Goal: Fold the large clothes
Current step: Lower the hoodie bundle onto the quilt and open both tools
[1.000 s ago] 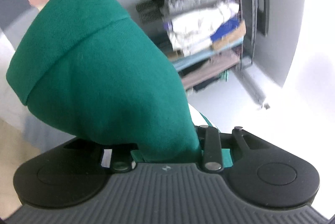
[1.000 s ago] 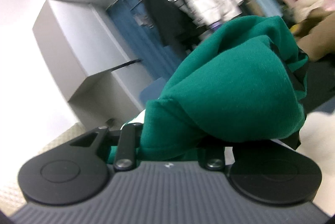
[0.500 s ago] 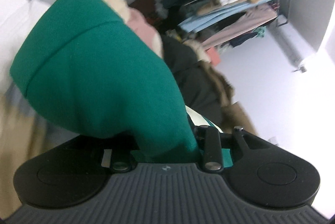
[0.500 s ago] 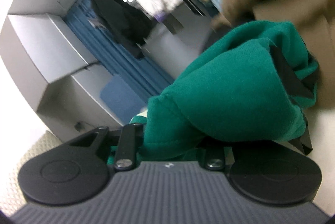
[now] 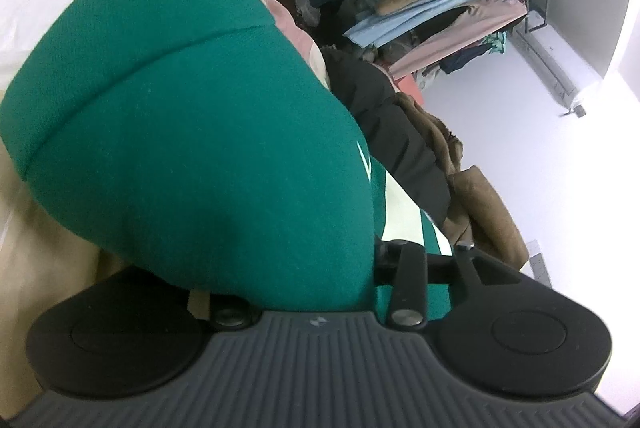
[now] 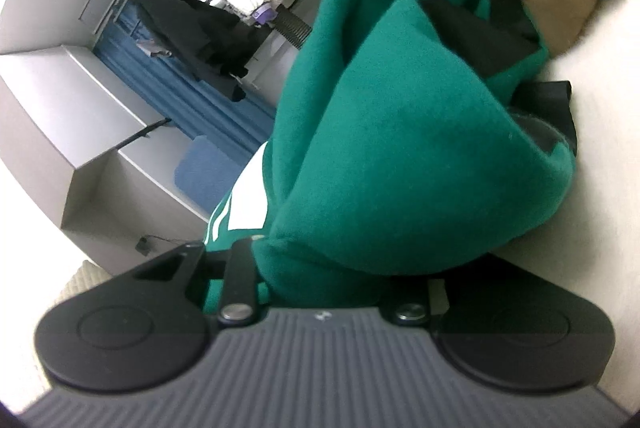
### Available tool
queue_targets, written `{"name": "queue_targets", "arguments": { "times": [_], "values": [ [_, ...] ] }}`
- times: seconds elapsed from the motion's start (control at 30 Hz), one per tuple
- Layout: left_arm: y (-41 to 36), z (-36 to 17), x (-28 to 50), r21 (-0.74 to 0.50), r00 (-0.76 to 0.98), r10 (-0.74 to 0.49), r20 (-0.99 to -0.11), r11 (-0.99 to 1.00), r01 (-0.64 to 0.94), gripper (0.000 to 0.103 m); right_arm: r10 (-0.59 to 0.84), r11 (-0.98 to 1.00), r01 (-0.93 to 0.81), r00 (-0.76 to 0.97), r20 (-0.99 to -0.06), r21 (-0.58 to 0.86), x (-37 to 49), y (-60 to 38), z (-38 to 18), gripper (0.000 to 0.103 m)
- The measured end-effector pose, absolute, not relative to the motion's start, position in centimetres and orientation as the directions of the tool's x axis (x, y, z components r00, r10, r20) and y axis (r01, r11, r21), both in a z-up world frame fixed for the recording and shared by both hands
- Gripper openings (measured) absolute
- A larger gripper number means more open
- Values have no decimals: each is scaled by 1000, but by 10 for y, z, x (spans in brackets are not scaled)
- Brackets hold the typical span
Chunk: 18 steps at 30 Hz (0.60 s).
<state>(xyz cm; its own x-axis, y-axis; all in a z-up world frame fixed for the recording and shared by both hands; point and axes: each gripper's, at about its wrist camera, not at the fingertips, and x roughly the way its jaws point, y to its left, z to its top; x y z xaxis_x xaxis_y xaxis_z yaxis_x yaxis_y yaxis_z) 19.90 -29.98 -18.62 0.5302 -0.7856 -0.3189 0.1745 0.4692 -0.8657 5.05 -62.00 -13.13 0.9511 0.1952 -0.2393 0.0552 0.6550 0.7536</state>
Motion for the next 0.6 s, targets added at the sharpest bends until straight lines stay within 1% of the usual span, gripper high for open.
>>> {"name": "queue_targets", "arguments": {
  "times": [0.03, 0.07, 0.1, 0.13, 0.17, 0.2, 0.23, 0.33, 0.4, 0.5, 0.6],
  "values": [
    [-298, -184, 196, -860, 530, -781, -330, 480, 172, 50, 193, 653, 61, 950, -244, 755, 51, -620, -131, 36],
    [-299, -173, 202, -857, 525, -780, -340, 487, 168, 57, 190, 652, 70, 949, -252, 755, 51, -620, -129, 38],
    [-303, -162, 208, -853, 516, -780, -354, 495, 164, 67, 185, 653, 82, 947, -263, 753, 50, -619, -127, 42],
    [-303, -161, 206, -844, 502, -778, -377, 512, 159, 71, 176, 654, 98, 945, -276, 750, 48, -617, -124, 45],
    [-303, -157, 205, -832, 493, -772, -401, 532, 157, 77, 167, 652, 119, 941, -295, 749, 46, -616, -121, 55],
    [-301, -155, 201, -814, 490, -760, -427, 559, 157, 80, 155, 649, 143, 937, -314, 747, 44, -615, -119, 70],
    [-298, -152, 195, -797, 494, -747, -445, 581, 162, 80, 135, 644, 175, 933, -335, 745, 40, -613, -115, 75],
    [-292, -133, 185, -735, 517, -703, -489, 651, 189, 81, 109, 636, 227, 920, -377, 738, 24, -608, -110, 75],
    [-274, -124, 162, -679, 546, -658, -518, 705, 205, 81, 87, 650, 251, 913, -399, 717, 12, -602, -103, 76],
    [-265, -91, 147, -614, 584, -619, -524, 751, 244, 81, 19, 708, 284, 908, -419, 647, -12, -592, -86, 76],
    [-263, -50, 135, -545, 615, -588, -525, 787, 288, 81, -14, 733, 297, 906, -422, 613, -28, -584, -67, 76]
  ]
}}
